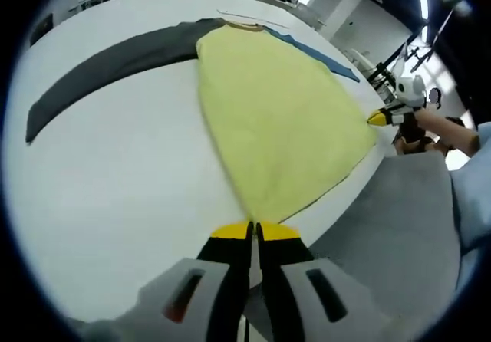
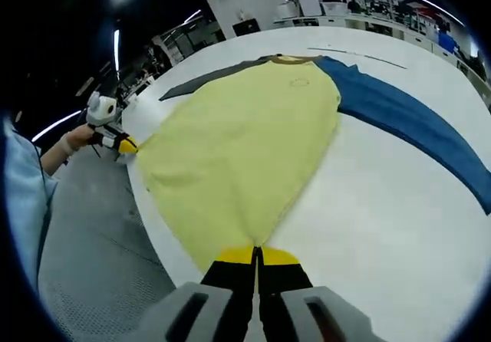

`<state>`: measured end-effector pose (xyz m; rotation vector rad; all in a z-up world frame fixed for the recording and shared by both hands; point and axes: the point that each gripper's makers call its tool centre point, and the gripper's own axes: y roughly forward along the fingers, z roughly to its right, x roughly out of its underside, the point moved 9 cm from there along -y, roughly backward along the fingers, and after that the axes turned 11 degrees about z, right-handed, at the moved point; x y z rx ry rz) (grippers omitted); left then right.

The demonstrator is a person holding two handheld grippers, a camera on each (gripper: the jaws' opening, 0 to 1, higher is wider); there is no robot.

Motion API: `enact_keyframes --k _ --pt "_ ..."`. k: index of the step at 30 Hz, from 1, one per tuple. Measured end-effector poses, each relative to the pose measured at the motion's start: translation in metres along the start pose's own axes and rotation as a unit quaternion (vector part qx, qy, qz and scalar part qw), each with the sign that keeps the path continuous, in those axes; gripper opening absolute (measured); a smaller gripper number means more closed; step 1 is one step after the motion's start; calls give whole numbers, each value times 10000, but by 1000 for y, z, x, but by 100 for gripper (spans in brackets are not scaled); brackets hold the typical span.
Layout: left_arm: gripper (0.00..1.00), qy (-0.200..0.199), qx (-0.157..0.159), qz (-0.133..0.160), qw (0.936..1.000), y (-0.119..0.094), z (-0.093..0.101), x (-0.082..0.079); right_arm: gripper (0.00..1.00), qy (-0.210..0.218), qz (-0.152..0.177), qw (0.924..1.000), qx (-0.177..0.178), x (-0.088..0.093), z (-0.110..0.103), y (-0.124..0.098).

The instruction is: Fold the garment on the visible template until the final outline fits inside the template.

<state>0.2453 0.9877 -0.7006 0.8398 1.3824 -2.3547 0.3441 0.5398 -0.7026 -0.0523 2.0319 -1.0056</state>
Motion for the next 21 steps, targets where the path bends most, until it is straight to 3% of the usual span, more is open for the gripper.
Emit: enact_keyframes --k 14,18,21 --pt "0 -33 3 130 9999 0 1 2 0 -176 -95 9998 -3 0 2 2" --pt "1 -20 87 233 9997 -2 1 3 0 -354 -139 9993 -45 0 0 2" --pt "6 35 102 497 9987 -8 -3 -2 1 -425 -126 9990 -49 1 -1 1"
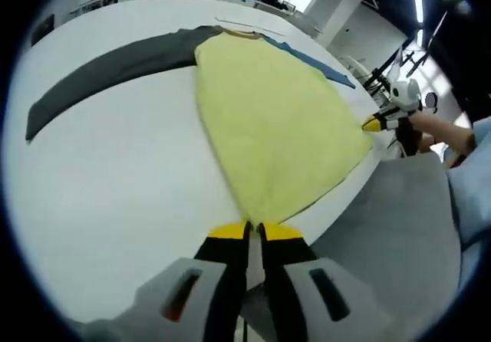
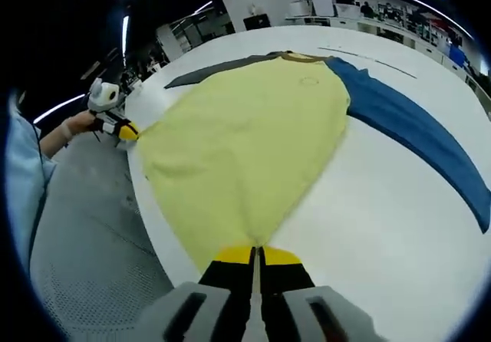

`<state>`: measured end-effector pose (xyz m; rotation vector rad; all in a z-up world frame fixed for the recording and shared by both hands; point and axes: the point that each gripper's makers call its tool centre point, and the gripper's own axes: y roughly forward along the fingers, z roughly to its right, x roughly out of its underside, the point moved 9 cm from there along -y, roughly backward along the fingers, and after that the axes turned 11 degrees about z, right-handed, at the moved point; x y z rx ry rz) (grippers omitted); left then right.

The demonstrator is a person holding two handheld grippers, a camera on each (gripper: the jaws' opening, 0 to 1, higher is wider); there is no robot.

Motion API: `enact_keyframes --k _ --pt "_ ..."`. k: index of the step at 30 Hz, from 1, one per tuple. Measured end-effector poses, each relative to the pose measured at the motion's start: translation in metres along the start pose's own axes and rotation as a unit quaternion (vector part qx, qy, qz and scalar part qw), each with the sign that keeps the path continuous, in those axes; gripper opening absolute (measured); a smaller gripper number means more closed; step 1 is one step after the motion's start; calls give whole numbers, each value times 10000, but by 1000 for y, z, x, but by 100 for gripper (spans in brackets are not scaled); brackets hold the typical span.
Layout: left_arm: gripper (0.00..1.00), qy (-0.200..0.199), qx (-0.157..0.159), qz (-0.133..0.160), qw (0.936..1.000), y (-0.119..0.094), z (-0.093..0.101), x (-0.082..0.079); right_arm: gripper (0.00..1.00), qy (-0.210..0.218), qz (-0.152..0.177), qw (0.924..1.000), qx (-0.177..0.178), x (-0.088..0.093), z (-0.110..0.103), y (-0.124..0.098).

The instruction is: Fold the garment on the visible template until the final outline fits inside the template.

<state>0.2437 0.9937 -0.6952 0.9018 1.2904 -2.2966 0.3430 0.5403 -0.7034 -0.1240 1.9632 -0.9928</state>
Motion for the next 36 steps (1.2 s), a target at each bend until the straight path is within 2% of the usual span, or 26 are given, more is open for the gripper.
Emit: enact_keyframes --k 1,3,6,9,11,13,16,19,25,31,36 --pt "9 7 4 37 10000 -1 0 -1 5 -10 17 10000 -15 0 -2 -2" --pt "17 71 25 369 9993 -5 -2 -9 9 -65 126 9999 -34 -2 -6 -6" --pt "36 257 9 816 9963 -11 -4 -22 24 -93 344 9994 54 -6 -7 -12" --pt "52 395 -2 1111 9930 -14 -7 -33 43 -113 570 9981 193 -9 -6 -18" --pt "63 439 -34 1237 9913 -15 -8 -38 63 -130 767 9964 347 -12 -4 -21" --pt "75 498 -109 1363 9894 -14 -9 -43 75 -136 930 9944 485 -14 -3 -24" --pt "91 544 -151 1448 9879 -12 -8 -47 88 -17 1068 9923 624 -16 -2 -27" --pt "99 543 -104 1550 9864 -9 -7 -50 100 -3 1176 9897 817 -16 -2 -29" --pt "99 593 23 1755 9827 -6 -1 -59 100 119 1246 9875 960 -12 -2 -36" --pt "99 360 -51 2016 9788 -6 -3 -66 100 242 1391 9842 1071 -10 -1 -39" --pt "99 441 -75 2044 9779 -8 -3 -69 100 281 1456 9823 1143 -9 1 -39"
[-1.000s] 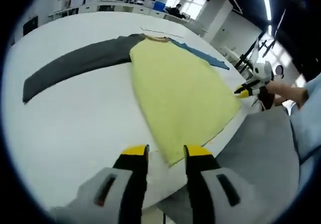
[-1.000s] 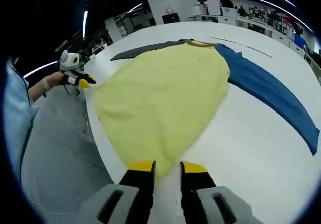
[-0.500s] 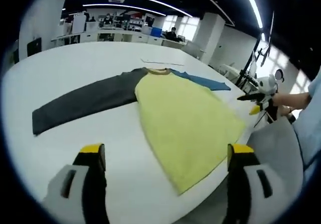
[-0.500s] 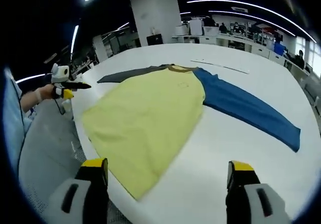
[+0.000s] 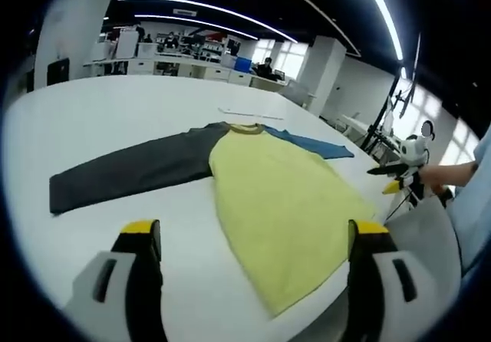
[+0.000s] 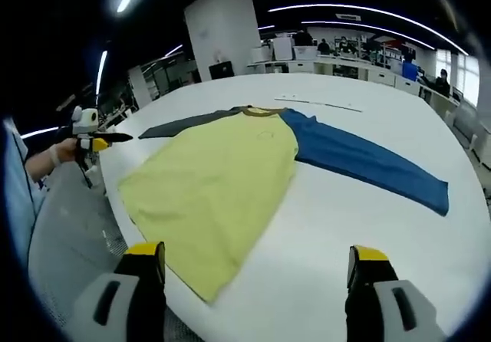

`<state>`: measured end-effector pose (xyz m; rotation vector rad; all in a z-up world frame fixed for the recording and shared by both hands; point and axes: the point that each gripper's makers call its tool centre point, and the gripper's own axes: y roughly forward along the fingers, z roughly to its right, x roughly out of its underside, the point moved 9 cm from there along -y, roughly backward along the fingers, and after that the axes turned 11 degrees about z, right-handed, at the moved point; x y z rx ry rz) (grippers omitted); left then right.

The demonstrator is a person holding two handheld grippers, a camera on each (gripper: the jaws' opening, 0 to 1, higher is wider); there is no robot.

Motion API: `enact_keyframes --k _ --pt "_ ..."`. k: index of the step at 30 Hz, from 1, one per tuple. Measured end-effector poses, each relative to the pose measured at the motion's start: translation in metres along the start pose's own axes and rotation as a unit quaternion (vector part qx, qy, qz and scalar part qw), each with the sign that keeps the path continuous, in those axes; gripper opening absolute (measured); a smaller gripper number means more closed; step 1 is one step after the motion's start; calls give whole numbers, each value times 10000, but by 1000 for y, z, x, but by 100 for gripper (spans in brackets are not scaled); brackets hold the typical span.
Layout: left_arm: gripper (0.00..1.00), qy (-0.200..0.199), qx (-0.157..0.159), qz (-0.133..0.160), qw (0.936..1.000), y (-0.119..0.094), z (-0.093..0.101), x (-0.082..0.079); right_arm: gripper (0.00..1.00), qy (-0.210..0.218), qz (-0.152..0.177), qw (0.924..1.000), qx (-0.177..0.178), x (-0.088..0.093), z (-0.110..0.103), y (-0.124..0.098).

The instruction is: Fold the garment on the visible template until the final outline fits inside the template.

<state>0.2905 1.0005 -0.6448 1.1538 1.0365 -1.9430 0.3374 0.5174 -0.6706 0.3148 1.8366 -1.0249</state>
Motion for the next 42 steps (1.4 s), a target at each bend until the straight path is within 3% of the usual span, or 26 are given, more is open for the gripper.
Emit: enact_keyframes --k 10,14,19,25,31,34,39,42 --pt "99 27 87 -32 10000 6 1 6 100 63 78 9994 324 -4 24 -10" --pt "98 -1 99 -69 9999 7 2 9 99 281 312 9977 530 -8 38 -15" --pt "98 -13 86 -86 9999 6 2 9 97 877 692 9894 932 -11 70 -16" --pt "97 8 -21 -90 10000 3 -6 6 94 914 821 9845 1254 -16 100 -15" --pt "96 2 -85 -124 9999 3 -9 7 90 1002 1025 9758 1650 -27 125 -14" --pt "93 8 -188 -92 9998 3 -11 8 88 1016 1104 9675 2036 -30 139 -12" --pt "91 -77 -282 -7 9996 6 -14 7 73 1232 1065 9559 2445 -27 163 -7" --pt "90 -94 -276 -20 9996 8 -14 8 66 1448 833 9442 2839 -23 178 -5"
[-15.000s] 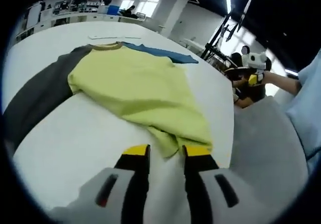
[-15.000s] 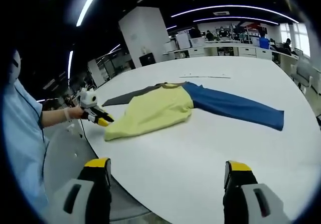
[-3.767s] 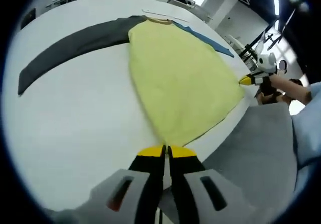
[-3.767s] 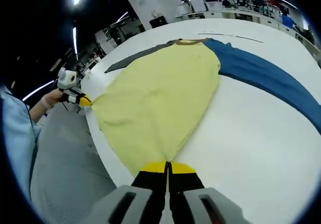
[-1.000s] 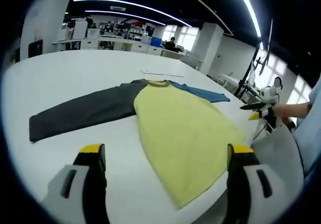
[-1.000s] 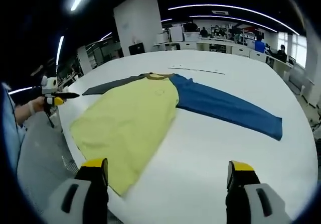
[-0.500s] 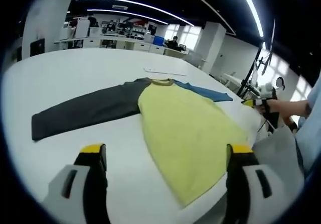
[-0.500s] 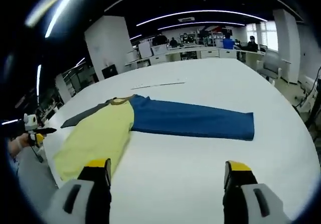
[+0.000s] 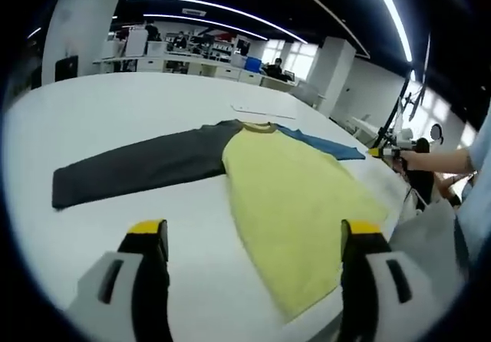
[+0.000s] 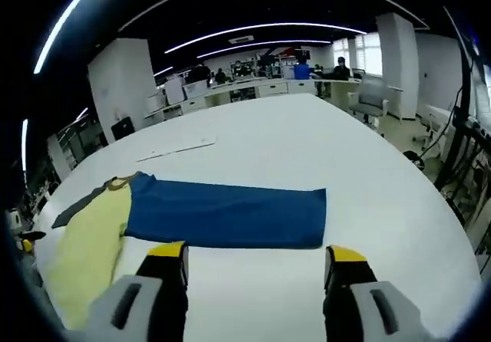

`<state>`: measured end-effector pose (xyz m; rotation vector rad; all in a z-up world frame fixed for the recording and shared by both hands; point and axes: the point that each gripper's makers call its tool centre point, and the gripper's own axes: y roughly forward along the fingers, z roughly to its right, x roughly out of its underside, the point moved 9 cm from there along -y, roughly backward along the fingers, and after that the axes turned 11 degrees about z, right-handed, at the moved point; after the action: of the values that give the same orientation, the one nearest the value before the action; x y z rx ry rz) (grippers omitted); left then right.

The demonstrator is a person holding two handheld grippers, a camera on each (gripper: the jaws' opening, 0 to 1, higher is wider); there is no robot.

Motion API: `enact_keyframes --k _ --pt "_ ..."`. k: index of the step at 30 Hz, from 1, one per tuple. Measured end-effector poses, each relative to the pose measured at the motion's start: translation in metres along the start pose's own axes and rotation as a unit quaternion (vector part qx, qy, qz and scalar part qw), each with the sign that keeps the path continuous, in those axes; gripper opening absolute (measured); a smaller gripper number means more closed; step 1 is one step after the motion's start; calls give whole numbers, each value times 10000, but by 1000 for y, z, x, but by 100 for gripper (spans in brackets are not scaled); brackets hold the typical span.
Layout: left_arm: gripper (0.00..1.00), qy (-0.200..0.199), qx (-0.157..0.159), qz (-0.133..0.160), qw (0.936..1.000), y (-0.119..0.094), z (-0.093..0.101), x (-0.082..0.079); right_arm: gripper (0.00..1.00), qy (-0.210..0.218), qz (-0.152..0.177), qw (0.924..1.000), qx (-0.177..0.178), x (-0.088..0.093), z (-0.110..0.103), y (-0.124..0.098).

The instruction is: Fold the garment on the visible template until the final outline fits inside the template.

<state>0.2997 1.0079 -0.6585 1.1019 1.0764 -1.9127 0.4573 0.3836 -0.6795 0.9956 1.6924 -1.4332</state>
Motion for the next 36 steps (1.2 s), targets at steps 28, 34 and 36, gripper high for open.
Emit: enact_keyframes --k 28,34,36 --pt "86 85 -162 -346 9992 -4 -5 16 0 359 -366 9966 643 -3 26 22" --pt "86 122 -188 -535 9983 -5 -4 20 0 224 -186 9988 401 -19 15 18" --pt "85 148 -186 -597 9979 -6 -4 21 0 165 -142 9994 254 -24 8 17"
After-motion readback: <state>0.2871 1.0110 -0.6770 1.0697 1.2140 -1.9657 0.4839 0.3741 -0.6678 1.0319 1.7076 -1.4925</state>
